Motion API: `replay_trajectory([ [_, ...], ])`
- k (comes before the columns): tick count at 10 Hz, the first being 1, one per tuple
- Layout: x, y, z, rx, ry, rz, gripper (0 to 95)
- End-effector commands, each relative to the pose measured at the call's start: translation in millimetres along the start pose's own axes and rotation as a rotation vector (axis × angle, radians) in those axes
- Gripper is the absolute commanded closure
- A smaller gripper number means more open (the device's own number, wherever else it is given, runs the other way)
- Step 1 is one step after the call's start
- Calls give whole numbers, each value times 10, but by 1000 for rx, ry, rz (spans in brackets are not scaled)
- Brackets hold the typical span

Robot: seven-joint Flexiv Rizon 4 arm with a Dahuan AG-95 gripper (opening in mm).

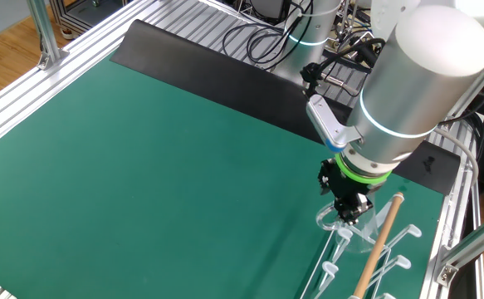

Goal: Put the cup on the cup rack

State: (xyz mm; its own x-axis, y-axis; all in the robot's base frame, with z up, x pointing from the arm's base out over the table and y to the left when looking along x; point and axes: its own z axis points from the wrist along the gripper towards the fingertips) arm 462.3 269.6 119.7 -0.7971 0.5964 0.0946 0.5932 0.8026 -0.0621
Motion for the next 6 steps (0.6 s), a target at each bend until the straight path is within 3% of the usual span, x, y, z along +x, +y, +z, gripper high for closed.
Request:
replay_trajectory([
  [1, 2, -1, 1, 2, 3, -1, 380],
  [4, -19, 6, -21, -1, 17, -5, 380],
  [5, -43, 12, -44, -1, 25, -4, 190],
  [6, -80, 21, -79, -6, 42, 1, 190],
])
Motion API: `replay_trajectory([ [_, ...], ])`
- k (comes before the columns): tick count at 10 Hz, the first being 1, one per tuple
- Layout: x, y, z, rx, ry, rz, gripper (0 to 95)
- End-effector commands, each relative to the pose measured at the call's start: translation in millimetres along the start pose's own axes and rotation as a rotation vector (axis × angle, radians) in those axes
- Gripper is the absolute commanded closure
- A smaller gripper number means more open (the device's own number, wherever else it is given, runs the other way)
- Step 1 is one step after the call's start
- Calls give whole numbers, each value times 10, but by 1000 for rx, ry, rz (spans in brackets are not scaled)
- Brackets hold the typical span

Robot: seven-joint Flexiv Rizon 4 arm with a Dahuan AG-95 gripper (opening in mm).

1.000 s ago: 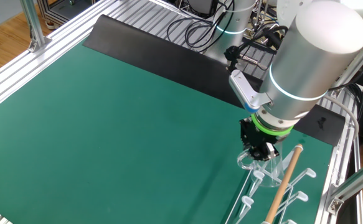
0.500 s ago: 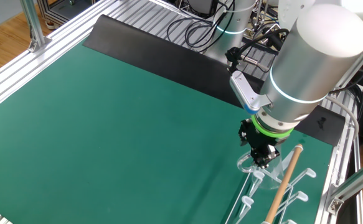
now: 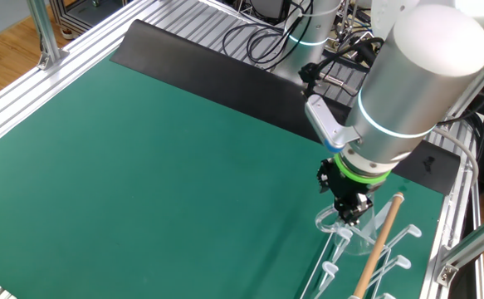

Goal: Put the cup on the cup rack

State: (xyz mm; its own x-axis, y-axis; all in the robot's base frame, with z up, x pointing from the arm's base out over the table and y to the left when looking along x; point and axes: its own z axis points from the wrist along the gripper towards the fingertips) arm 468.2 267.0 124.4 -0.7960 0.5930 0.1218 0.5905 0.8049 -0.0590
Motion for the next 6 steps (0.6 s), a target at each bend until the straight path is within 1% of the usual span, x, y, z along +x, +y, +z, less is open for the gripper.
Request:
replay_trajectory([
  [1, -35, 15, -43, -13, 23, 14, 190],
  [2, -47, 20, -61, -21, 33, 18, 190],
  [4, -89, 28, -106, -14, 50, 13, 190],
  [6, -183, 35, -171, -7, 62, 6, 190],
])
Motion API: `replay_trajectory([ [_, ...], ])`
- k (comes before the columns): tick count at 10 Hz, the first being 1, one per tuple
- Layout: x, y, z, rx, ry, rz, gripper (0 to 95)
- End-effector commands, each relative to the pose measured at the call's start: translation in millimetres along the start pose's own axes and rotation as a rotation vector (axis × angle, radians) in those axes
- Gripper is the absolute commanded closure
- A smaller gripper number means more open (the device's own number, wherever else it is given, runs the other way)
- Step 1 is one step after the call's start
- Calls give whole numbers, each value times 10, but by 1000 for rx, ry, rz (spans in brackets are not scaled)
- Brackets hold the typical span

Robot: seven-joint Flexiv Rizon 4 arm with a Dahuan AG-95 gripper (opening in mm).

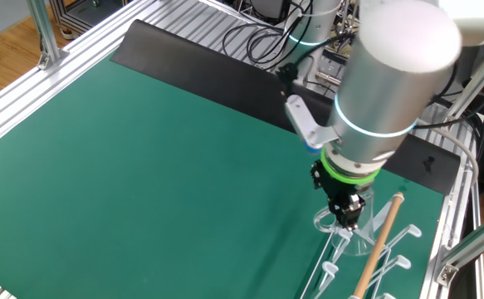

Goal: Put the cup on the cup rack

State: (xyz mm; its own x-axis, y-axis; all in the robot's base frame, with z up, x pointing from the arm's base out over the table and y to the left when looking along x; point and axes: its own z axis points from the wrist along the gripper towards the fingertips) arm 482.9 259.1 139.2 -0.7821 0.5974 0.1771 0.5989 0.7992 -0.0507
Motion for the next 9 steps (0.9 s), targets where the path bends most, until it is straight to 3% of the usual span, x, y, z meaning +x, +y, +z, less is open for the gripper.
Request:
replay_trajectory([
  [1, -58, 24, -19, 4, 9, -6, 380],
  [4, -169, 28, -85, 6, 30, -23, 380],
  [5, -199, 25, -91, 5, 31, -33, 570],
  [6, -204, 24, -89, 4, 32, -37, 570],
  [8, -252, 11, -83, -3, 36, -54, 950],
  [9, -269, 4, -82, -4, 37, -58, 950],
])
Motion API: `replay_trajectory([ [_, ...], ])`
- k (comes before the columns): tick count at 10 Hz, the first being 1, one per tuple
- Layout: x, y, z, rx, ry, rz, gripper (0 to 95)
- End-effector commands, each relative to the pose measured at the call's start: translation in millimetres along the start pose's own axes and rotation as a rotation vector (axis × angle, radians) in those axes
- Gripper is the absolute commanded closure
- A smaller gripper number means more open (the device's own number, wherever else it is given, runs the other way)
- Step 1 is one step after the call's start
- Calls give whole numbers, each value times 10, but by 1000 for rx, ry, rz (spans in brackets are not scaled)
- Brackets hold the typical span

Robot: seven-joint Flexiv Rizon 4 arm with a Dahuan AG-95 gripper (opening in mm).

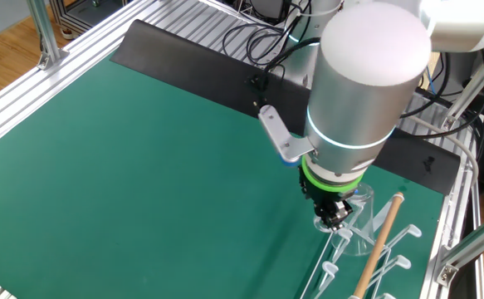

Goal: Put the cup on the cup rack

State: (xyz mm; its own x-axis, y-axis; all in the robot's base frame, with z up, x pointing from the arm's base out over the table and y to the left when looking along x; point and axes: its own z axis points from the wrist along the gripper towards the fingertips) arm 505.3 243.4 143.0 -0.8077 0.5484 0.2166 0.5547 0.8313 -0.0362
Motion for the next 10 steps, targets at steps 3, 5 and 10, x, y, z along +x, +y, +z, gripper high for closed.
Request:
replay_trajectory([
  [3, -51, -45, -8, -5, 2, -12, 950],
  [5, -118, -100, -15, -19, -8, -33, 950],
  [10, -314, -198, -14, -69, -85, -75, 950],
])
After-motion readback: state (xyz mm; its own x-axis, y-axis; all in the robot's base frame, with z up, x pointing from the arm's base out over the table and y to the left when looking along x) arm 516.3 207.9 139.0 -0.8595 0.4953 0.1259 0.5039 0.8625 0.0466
